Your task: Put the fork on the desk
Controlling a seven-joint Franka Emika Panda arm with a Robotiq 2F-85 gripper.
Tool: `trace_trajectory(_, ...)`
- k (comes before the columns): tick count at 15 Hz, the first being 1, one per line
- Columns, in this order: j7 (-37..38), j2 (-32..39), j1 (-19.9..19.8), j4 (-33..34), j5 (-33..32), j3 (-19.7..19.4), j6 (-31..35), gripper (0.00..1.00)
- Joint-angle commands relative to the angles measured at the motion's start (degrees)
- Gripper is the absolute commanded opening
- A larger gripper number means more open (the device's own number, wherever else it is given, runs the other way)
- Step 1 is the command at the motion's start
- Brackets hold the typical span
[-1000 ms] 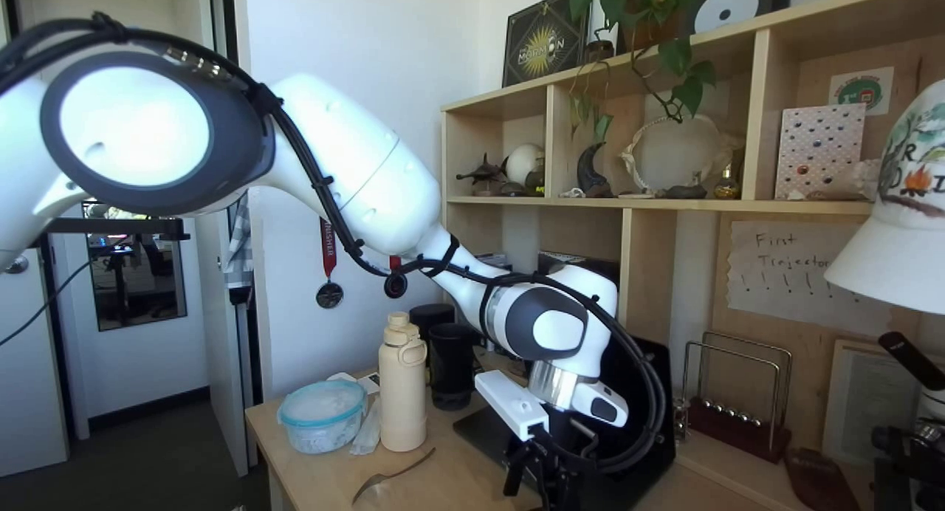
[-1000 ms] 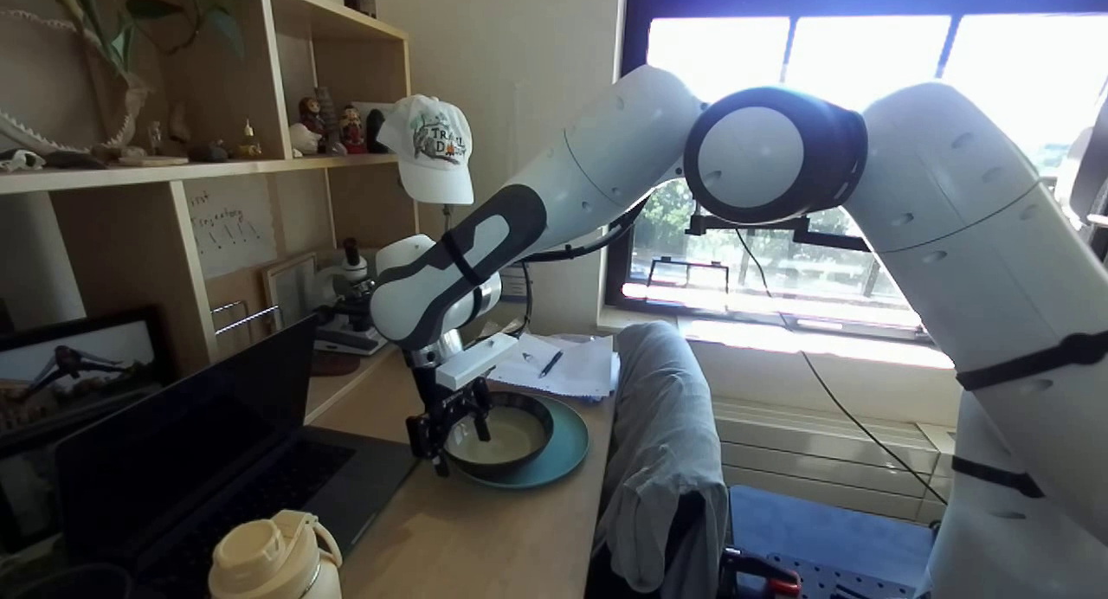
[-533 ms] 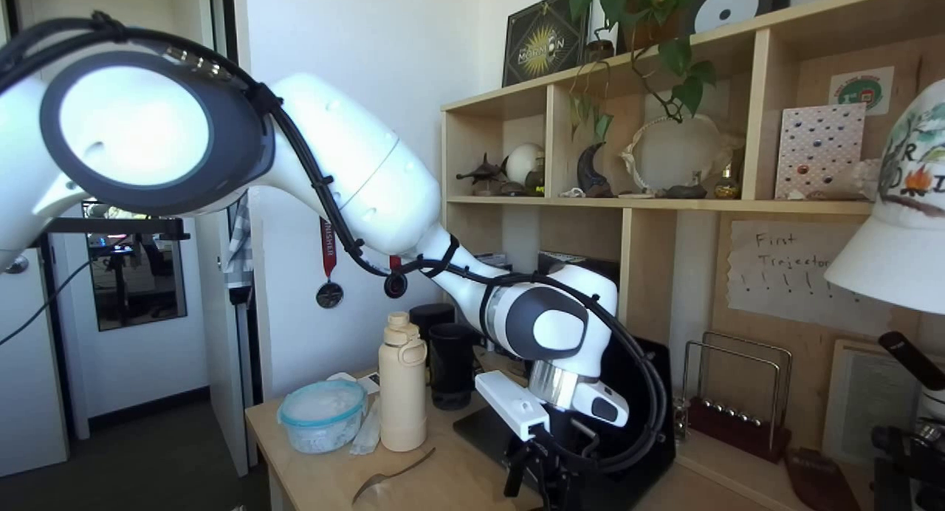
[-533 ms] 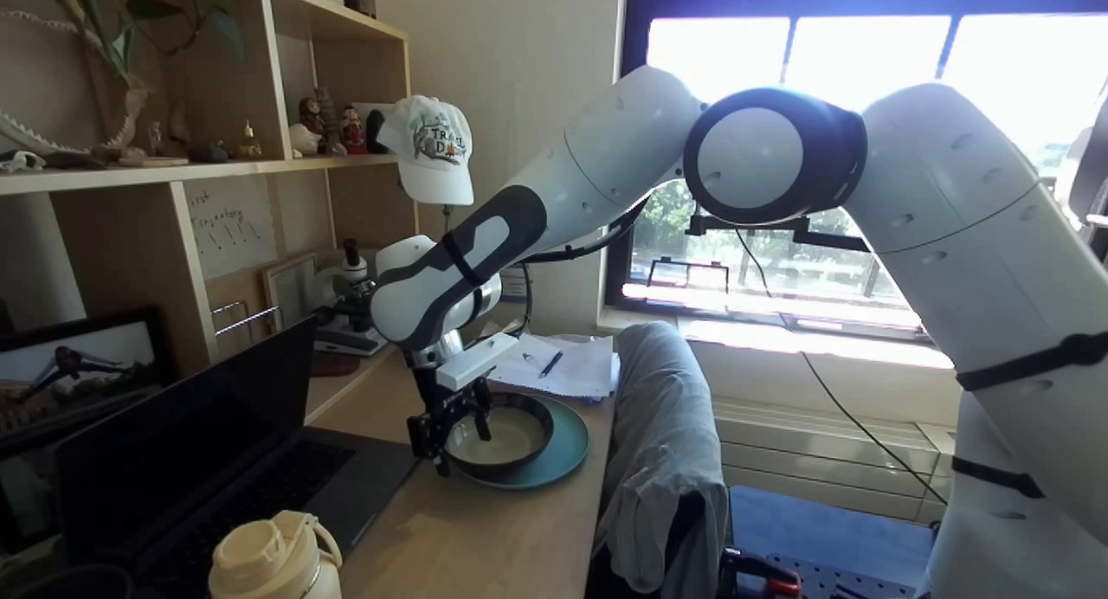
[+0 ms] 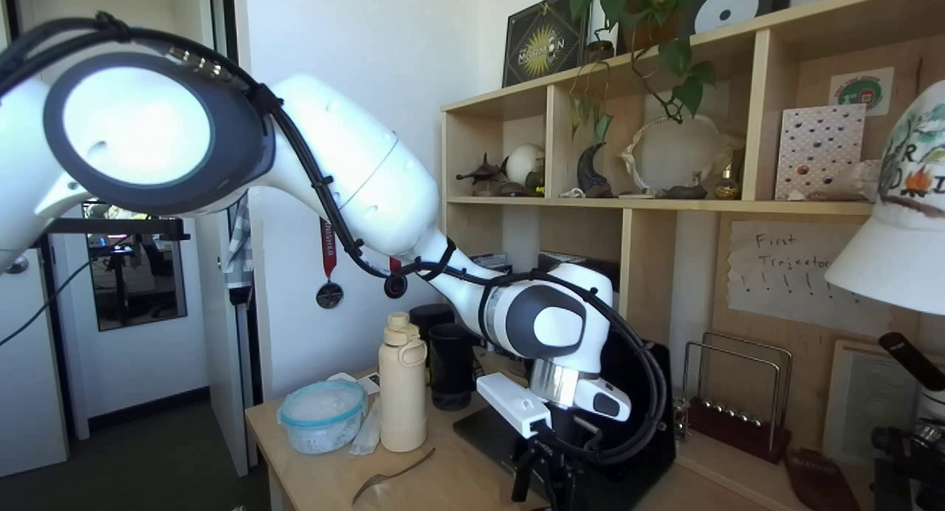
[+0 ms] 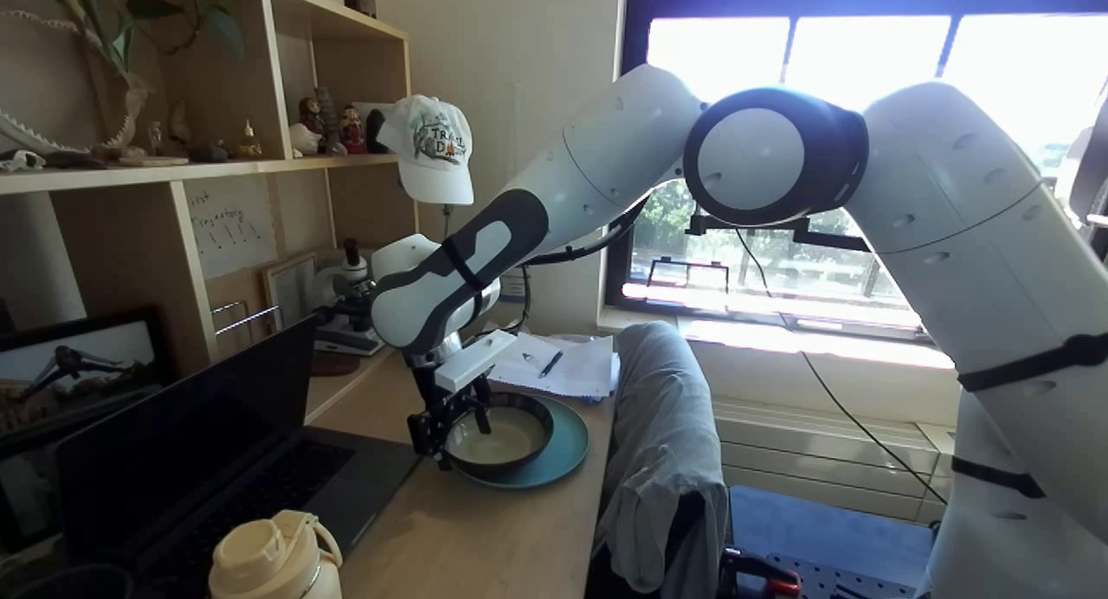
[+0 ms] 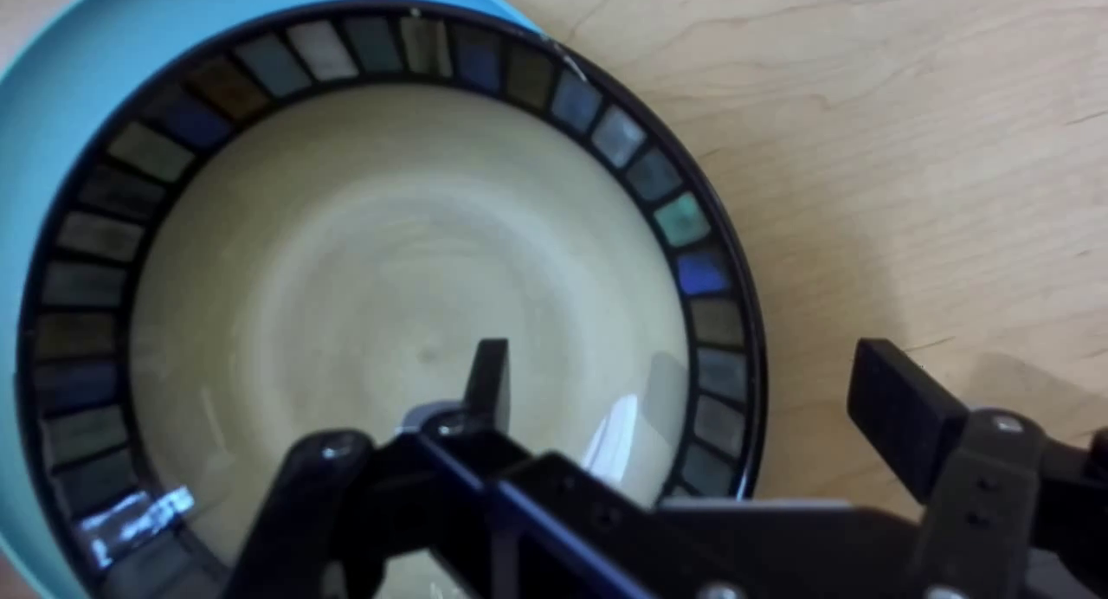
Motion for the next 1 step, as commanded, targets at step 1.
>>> trace_trajectory(1,2.71,-1.63,1.05,-1.8,-1.02,-0.81,0.79,1.0)
